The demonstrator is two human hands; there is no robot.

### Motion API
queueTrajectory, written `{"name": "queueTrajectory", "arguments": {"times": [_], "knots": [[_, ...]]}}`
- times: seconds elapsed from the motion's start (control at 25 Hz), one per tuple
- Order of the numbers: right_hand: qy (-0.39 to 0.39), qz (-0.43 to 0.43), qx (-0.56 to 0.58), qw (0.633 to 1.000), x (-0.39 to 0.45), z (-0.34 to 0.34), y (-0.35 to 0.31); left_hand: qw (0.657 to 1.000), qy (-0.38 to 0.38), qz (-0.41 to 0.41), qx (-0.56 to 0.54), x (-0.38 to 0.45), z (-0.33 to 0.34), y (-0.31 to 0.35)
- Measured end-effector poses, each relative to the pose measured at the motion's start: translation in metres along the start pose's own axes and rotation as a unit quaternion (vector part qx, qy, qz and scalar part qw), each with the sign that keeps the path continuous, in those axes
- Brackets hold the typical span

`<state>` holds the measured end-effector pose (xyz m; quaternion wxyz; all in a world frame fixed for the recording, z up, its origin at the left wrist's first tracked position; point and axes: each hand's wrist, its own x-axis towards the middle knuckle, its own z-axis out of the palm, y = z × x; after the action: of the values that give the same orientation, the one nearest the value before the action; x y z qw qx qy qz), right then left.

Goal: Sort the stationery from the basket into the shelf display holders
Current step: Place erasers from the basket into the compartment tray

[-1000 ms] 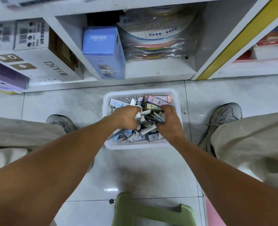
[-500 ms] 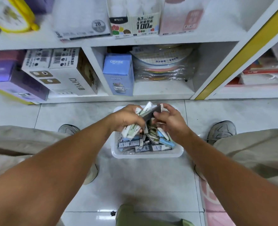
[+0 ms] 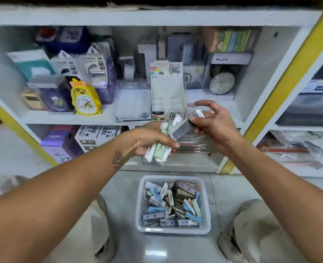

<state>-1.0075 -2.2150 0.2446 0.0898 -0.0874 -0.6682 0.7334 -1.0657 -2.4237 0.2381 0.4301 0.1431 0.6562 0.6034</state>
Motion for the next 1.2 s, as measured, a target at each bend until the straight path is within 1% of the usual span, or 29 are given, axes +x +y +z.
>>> {"name": "queueTrajectory", "arguments": {"times": [0.04,0.12,0.2,0.28,0.36,0.44,0.48,0.6,0.64,0.8,0.88,0.96,1.0,1.08,1.2], "knots": [[0.013,-0.030,-0.009,0.999,0.002,0.001,-0.019,1.000,0.007,0.009,0.006,-0.008,-0.001,0.013],[0.038,-0.071,-0.042,0.996,0.009,0.001,-0.053,0.999,0.045,0.019,0.011,-0.023,-0.004,0.038],[0.041,-0.092,-0.122,0.987,0.018,0.003,-0.077,0.995,0.096,0.028,-0.006,-0.032,-0.008,0.058],[0.030,-0.106,-0.194,0.975,0.027,0.008,-0.092,0.990,0.130,0.040,-0.044,-0.036,-0.012,0.076],[0.020,-0.112,-0.254,0.961,0.039,0.014,-0.100,0.986,0.140,0.047,-0.080,-0.034,-0.019,0.090],[0.006,-0.118,-0.294,0.949,0.055,0.023,-0.104,0.986,0.137,0.035,-0.093,-0.028,-0.026,0.100],[0.001,-0.130,-0.316,0.940,0.065,0.027,-0.104,0.987,0.135,0.025,-0.089,-0.023,-0.030,0.104],[0.018,-0.168,-0.443,0.880,0.089,0.040,-0.095,0.987,0.136,0.012,-0.088,-0.010,-0.042,0.109],[0.025,-0.176,-0.466,0.867,0.097,0.044,-0.091,0.986,0.140,0.010,-0.086,-0.006,-0.048,0.111],[0.036,-0.237,-0.503,0.830,0.123,0.051,-0.077,0.983,0.166,-0.001,-0.077,0.009,-0.069,0.114],[0.041,-0.270,-0.536,0.799,0.132,0.047,-0.075,0.981,0.171,-0.016,-0.088,0.014,-0.075,0.111],[0.026,-0.298,-0.574,0.762,0.136,0.044,-0.070,0.981,0.165,-0.031,-0.096,0.016,-0.078,0.107],[0.015,-0.298,-0.586,0.754,0.138,0.043,-0.068,0.982,0.160,-0.037,-0.095,0.017,-0.078,0.106],[0.003,-0.285,-0.597,0.750,0.143,0.041,-0.063,0.983,0.156,-0.043,-0.089,0.019,-0.078,0.105],[0.031,-0.282,-0.588,0.757,0.149,0.036,-0.064,0.982,0.161,-0.027,-0.091,0.022,-0.075,0.107]]}}
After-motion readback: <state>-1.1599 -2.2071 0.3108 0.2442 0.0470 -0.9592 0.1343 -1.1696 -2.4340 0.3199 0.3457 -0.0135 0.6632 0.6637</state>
